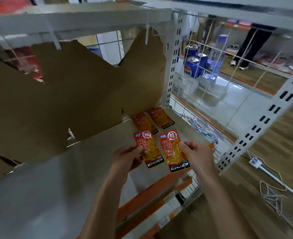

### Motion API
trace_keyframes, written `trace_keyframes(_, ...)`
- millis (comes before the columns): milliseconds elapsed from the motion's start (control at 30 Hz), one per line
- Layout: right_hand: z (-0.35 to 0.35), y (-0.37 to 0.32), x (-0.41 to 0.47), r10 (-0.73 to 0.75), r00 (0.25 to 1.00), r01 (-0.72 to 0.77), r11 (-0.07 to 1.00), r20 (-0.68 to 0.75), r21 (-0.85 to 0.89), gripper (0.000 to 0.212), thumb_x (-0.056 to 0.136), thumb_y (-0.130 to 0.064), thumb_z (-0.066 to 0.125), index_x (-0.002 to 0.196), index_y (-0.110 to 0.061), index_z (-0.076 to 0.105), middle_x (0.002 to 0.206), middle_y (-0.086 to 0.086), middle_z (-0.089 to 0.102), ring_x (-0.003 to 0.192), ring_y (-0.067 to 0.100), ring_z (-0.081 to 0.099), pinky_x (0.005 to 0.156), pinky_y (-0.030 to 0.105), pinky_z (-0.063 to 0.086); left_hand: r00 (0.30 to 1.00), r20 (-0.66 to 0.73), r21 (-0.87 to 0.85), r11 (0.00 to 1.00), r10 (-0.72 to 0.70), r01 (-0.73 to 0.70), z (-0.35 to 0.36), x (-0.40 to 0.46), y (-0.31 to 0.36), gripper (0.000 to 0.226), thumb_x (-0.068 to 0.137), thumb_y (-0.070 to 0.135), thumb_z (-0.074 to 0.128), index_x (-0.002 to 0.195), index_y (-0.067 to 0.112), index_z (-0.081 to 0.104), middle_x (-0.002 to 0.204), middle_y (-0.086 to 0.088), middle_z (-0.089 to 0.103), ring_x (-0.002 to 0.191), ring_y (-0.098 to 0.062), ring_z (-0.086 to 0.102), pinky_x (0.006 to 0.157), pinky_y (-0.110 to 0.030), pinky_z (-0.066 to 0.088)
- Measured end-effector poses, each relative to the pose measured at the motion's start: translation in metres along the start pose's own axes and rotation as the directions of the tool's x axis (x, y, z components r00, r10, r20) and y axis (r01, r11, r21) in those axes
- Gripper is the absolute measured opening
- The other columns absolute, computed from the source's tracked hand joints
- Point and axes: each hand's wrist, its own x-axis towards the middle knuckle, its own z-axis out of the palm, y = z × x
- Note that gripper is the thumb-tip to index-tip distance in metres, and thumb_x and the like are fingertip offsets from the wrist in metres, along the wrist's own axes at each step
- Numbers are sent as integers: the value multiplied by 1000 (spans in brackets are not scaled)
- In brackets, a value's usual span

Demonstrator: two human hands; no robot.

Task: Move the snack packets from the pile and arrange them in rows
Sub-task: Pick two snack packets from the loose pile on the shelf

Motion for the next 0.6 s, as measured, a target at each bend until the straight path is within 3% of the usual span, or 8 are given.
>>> trace_keyframes(100,11,-4,25,-17,999,17,1000,-40,-1,9,92,-21,69,84,-22,72,80,-1,75,70,13,73,55,21,53,1000,-17,29,999,14,-13,-3,12,9,5,82,12,79,85,12,75,78,-8,73,66,-17,65,64,-27,54)
trace_keyframes(333,25,-3,83,-29,999,23,990,-40,-141,10,88,-28,71,78,-27,72,78,0,74,75,19,72,76,43,60,999,-32,55,998,38,-36,1,30,18,6,82,10,78,86,7,75,71,-8,72,56,-9,64,54,-20,49)
trace_keyframes(467,25,-14,120,-52,999,49,980,-9,-191,11,89,-28,71,86,-20,77,72,-3,71,70,16,69,67,32,54,997,-61,69,997,47,-43,10,40,23,5,82,10,79,79,11,75,67,-5,72,60,-14,63,57,-22,50)
trace_keyframes(600,28,-21,148,-57,996,72,966,69,-247,16,88,-33,70,73,-30,72,74,-3,72,73,13,67,63,26,49,994,-99,74,996,47,-39,22,44,26,11,84,7,75,77,14,73,60,2,70,51,-6,62,52,-17,51)
